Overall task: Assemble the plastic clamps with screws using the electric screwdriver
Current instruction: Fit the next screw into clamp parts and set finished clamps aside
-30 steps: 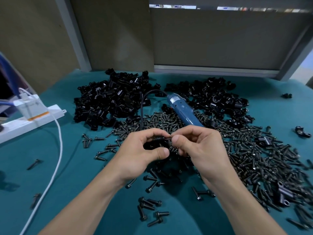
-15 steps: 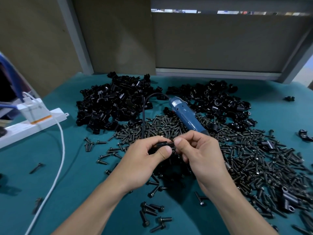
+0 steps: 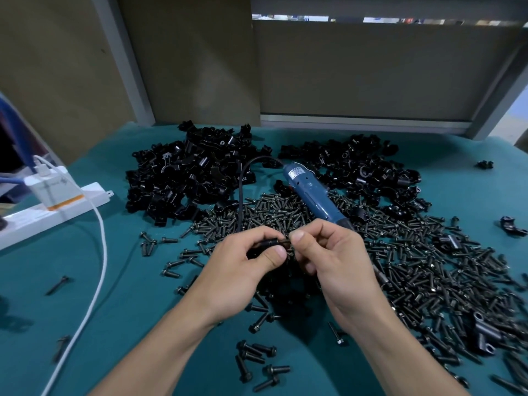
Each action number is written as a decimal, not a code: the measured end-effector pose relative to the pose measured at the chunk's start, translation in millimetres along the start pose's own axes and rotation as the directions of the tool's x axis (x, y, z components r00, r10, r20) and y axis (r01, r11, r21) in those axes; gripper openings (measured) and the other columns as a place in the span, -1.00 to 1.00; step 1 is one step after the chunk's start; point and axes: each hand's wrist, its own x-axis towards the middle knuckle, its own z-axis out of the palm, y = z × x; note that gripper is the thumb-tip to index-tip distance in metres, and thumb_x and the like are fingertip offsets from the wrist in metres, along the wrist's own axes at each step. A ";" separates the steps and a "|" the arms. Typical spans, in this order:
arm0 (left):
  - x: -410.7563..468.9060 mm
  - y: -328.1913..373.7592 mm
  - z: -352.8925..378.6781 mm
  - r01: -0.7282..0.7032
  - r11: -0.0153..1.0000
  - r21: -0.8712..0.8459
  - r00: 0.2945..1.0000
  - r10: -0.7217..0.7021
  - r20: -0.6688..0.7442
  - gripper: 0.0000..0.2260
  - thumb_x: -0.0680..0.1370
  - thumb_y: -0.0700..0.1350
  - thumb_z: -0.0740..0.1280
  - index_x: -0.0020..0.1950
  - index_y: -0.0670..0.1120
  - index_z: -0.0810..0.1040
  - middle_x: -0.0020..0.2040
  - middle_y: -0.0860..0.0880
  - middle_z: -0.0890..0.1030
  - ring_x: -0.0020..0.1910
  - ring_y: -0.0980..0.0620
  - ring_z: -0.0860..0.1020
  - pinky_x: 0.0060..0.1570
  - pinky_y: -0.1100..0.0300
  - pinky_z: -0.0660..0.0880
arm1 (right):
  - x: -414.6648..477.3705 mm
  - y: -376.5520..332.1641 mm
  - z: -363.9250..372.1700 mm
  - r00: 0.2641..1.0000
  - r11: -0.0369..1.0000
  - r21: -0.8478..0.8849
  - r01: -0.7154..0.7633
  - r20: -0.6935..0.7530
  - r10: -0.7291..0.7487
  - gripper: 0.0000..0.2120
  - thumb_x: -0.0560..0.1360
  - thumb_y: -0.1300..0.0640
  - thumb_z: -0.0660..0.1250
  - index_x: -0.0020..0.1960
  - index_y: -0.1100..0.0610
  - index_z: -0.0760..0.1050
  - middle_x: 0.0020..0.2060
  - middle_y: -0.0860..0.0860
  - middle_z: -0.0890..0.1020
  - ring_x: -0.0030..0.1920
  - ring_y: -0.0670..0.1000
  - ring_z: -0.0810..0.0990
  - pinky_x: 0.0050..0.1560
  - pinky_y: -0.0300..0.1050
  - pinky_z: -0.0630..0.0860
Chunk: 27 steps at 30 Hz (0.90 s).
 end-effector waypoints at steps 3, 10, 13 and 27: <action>-0.9 1.4 0.1 -0.006 1.000 -0.023 0.999 0.007 0.032 -0.88 0.66 -0.09 0.39 0.09 0.08 0.71 0.00 0.07 0.76 0.07 0.06 0.70 0.21 -0.12 0.58 | -2.2 -0.4 2.6 0.999 0.999 -0.029 0.019 0.026 -0.018 -0.84 0.53 0.13 0.49 -0.22 0.01 0.67 -0.40 -0.04 0.60 -0.38 -0.11 0.48 -0.34 -0.26 0.45; -2.7 -2.3 2.5 -0.056 0.993 0.108 0.998 0.054 0.023 -0.82 0.62 -0.13 0.44 0.10 0.16 0.70 -0.05 0.16 0.74 -0.05 0.19 0.69 -0.02 0.30 0.57 | -5.1 0.5 5.5 0.987 0.873 -0.471 0.127 -0.024 -0.157 -0.63 0.60 -0.19 0.28 -0.28 -0.03 0.58 -0.46 -0.08 0.59 -0.45 -0.12 0.49 -0.44 -0.22 0.42; -1.0 -2.7 3.0 -0.056 0.988 0.145 0.998 0.053 0.022 -0.86 0.62 -0.09 0.45 0.09 0.16 0.70 -0.07 0.17 0.74 -0.07 0.19 0.69 -0.02 0.23 0.58 | -5.1 -5.7 3.1 0.993 0.858 -0.501 0.113 0.021 -0.119 -0.56 0.58 -0.29 0.15 -0.36 -0.16 0.56 -0.52 -0.18 0.54 -0.48 -0.18 0.47 -0.46 -0.34 0.34; 2.2 -4.8 0.4 -0.016 0.992 0.124 1.000 0.018 -0.010 -0.90 0.62 -0.06 0.45 0.06 0.13 0.71 -0.09 0.11 0.75 -0.09 0.10 0.70 0.03 -0.02 0.61 | -7.0 -13.1 -8.8 0.985 0.817 -0.560 0.137 0.161 -0.054 -0.78 0.66 -0.04 0.28 -0.16 -0.07 0.52 -0.45 -0.08 0.58 -0.45 -0.17 0.43 -0.42 -0.28 0.36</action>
